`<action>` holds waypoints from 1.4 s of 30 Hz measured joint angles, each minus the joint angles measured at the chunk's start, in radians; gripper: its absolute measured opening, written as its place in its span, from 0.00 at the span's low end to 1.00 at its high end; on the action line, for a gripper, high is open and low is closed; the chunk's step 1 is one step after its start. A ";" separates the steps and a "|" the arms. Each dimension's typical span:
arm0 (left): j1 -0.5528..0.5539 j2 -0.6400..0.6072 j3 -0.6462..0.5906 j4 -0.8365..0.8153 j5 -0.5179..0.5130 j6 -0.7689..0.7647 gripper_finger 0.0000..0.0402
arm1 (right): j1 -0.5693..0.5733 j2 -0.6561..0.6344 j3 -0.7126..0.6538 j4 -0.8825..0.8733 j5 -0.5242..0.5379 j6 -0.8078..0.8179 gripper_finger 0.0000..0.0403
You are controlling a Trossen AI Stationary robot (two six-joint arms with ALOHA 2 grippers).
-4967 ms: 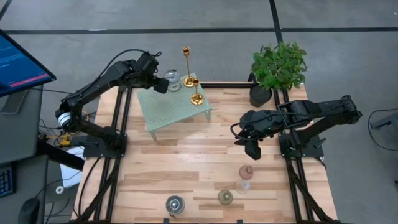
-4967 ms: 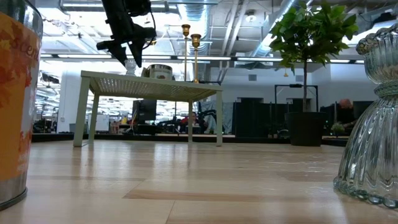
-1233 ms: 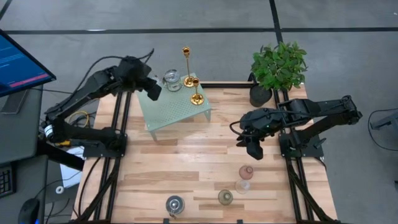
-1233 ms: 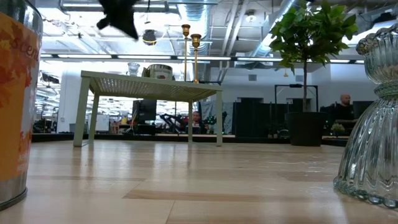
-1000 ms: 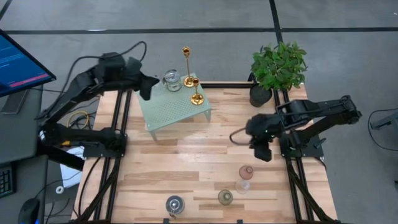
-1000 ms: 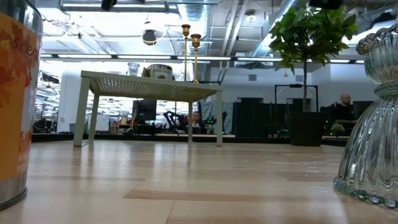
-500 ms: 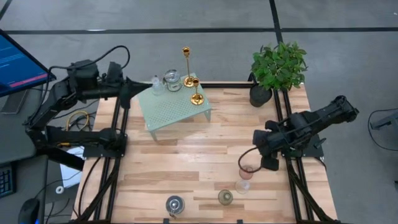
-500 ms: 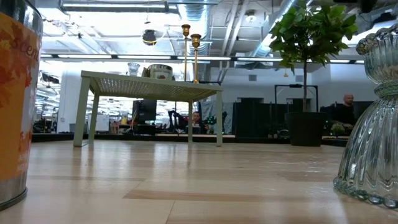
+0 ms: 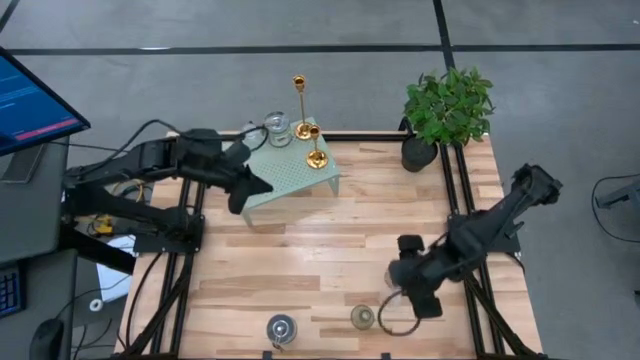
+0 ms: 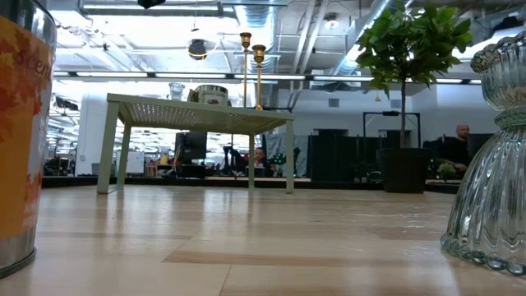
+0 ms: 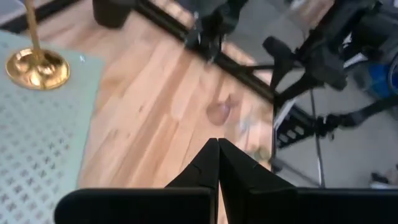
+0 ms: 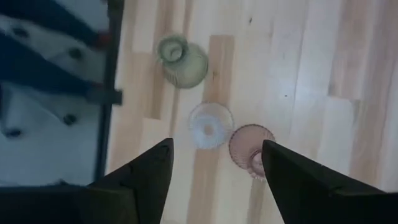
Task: Pick & Place candle stick holders
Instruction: Put the orange scented candle on the shelf
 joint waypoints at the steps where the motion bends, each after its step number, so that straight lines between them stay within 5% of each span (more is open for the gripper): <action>1: -0.009 0.006 -0.002 -0.002 0.000 0.003 0.01 | 0.001 0.015 0.000 -0.001 0.000 -0.015 0.59; 11: -0.022 -0.099 -0.003 0.018 -0.033 0.007 0.01 | -0.008 0.144 -0.001 -0.103 -0.025 0.013 0.75; 22: -0.022 -0.197 -0.002 -0.104 -0.071 -0.030 0.01 | -0.107 0.076 0.000 -0.016 0.028 0.030 0.75; 27: -0.067 -0.118 -0.001 -0.259 0.057 -0.112 0.00 | -0.146 0.059 0.000 0.000 0.029 0.032 0.75; 37: -0.386 0.167 -0.001 -0.269 0.061 -0.209 0.01 | -0.170 0.060 0.000 0.000 0.024 0.016 0.75; 42: -0.533 0.290 -0.001 -0.263 0.109 -0.175 0.09 | -0.170 0.060 0.000 -0.006 0.022 0.013 0.75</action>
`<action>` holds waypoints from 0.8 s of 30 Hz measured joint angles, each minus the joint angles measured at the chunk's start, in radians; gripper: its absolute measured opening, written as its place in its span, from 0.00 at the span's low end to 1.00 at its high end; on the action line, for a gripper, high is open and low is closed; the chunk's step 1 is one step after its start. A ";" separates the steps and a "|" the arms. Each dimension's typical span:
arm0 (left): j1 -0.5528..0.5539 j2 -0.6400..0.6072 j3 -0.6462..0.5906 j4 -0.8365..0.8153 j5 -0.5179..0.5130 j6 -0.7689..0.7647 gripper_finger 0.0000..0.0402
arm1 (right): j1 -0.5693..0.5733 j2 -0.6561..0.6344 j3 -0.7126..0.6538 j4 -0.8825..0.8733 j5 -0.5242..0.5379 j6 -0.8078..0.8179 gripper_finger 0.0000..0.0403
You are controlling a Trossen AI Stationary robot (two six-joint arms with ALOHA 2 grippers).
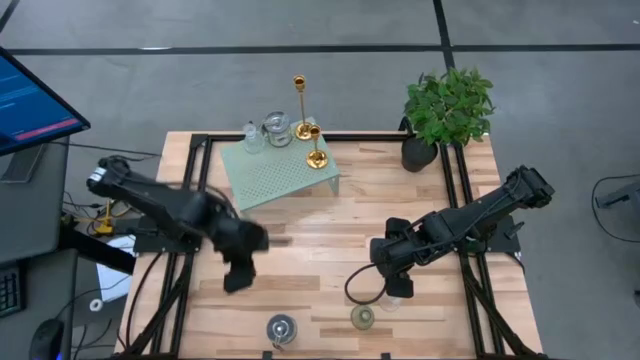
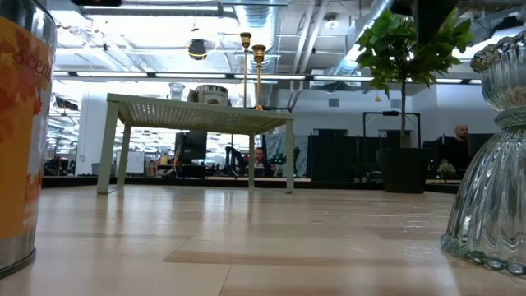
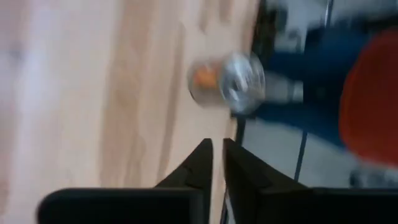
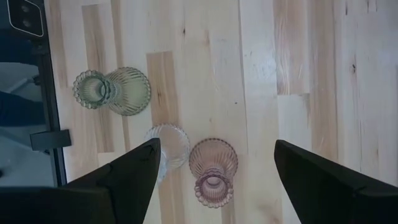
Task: Pick & Place candle stick holders
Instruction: Put the orange scented candle on the shelf
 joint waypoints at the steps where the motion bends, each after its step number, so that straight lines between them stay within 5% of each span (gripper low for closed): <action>1: -0.023 0.021 0.000 0.000 0.011 0.008 0.12 | 0.000 0.000 0.000 -0.001 0.000 -0.003 0.75; 5: -0.061 0.088 0.000 0.003 0.009 -0.012 0.26 | 0.000 0.000 0.000 -0.001 -0.001 -0.019 0.75; 12: -0.039 0.175 0.000 0.025 -0.175 -0.299 0.44 | 0.000 0.000 0.000 -0.016 0.011 -0.036 0.75; 24: -0.084 0.298 0.000 0.130 -0.190 -0.374 0.41 | 0.015 -0.004 0.000 -0.147 0.011 -0.029 0.75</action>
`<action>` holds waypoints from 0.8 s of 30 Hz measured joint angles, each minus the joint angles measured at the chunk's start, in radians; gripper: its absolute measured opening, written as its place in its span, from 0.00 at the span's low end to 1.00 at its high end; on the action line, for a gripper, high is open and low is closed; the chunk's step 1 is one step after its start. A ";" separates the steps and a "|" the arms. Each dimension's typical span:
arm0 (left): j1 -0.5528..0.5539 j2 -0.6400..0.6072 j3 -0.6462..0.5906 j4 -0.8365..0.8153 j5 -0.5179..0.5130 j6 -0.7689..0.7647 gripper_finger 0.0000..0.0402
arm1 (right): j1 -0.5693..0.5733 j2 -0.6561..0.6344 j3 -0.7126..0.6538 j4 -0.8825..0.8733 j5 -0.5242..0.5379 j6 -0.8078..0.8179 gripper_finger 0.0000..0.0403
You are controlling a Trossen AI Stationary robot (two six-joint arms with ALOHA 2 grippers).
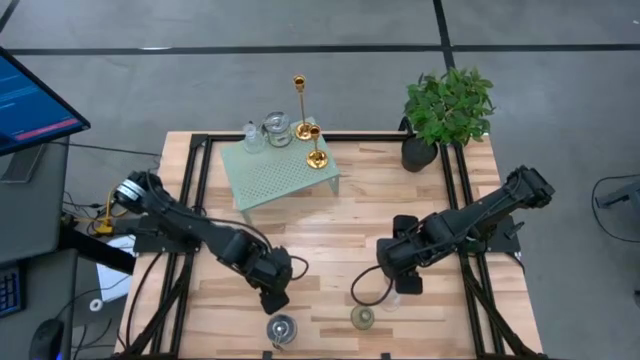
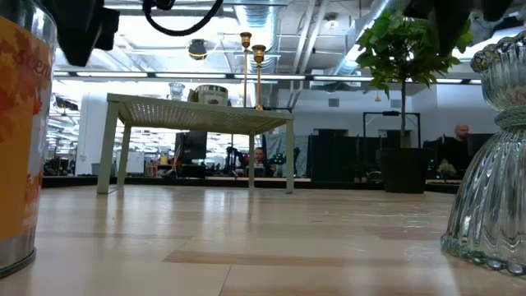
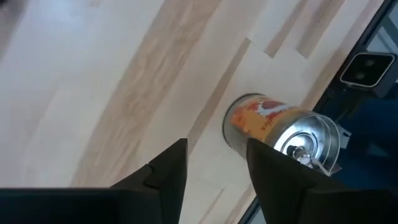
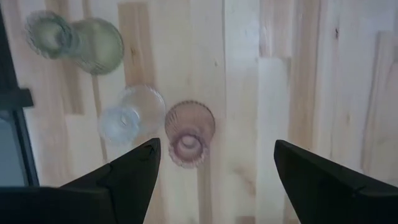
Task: Pick & Place candle stick holders
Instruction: Put the orange scented candle on the shelf
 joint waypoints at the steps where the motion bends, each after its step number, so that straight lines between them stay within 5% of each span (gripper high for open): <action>1: -0.008 0.009 0.000 0.012 0.001 -0.007 0.40 | 0.004 -0.005 -0.001 -0.011 0.000 -0.002 0.75; 12: -0.067 0.086 0.000 0.118 0.003 -0.161 0.40 | 0.003 -0.089 0.000 -0.095 0.023 -0.066 0.75; 24: -0.100 0.121 0.000 0.129 0.052 -0.077 0.40 | 0.003 -0.176 0.000 -0.098 0.027 -0.076 0.75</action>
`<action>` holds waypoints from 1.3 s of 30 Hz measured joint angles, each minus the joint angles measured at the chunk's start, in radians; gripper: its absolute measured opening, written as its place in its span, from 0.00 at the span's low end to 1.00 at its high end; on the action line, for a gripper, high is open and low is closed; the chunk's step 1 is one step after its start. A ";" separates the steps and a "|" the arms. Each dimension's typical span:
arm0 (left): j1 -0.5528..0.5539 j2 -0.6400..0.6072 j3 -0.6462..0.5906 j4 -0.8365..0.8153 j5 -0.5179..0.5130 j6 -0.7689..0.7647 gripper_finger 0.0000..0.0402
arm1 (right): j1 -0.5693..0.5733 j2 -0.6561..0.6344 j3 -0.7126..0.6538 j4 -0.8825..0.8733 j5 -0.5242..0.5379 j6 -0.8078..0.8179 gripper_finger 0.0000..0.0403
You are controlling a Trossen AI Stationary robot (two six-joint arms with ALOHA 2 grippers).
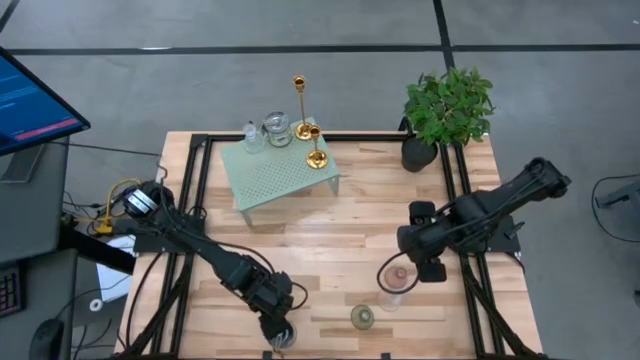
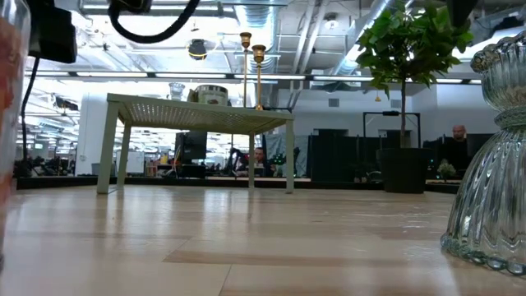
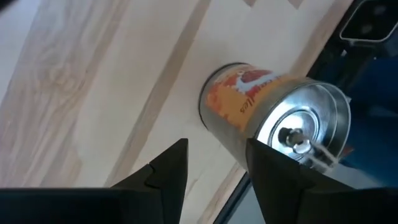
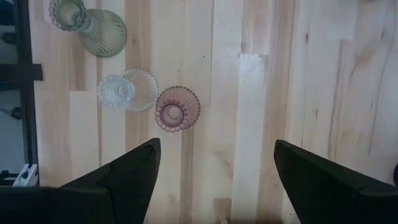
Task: Pick & Place candle stick holders
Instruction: Put the orange scented candle on the shelf
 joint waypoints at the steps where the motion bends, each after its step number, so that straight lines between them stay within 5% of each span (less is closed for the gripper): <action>1: 0.000 -0.001 0.000 0.001 0.000 0.005 0.40 | 0.000 -0.005 0.000 0.000 0.003 0.000 0.75; 12: 0.000 -0.148 0.000 0.031 -0.064 -0.036 0.34 | 0.000 -0.016 0.000 0.000 0.027 0.000 0.75; 25: -0.032 0.004 0.001 0.110 0.043 -0.030 0.32 | 0.000 -0.016 0.000 -0.003 0.028 0.008 0.75; 39: -0.023 0.027 -0.003 0.075 -0.045 -0.032 0.26 | 0.000 -0.016 0.001 -0.002 0.025 0.000 0.75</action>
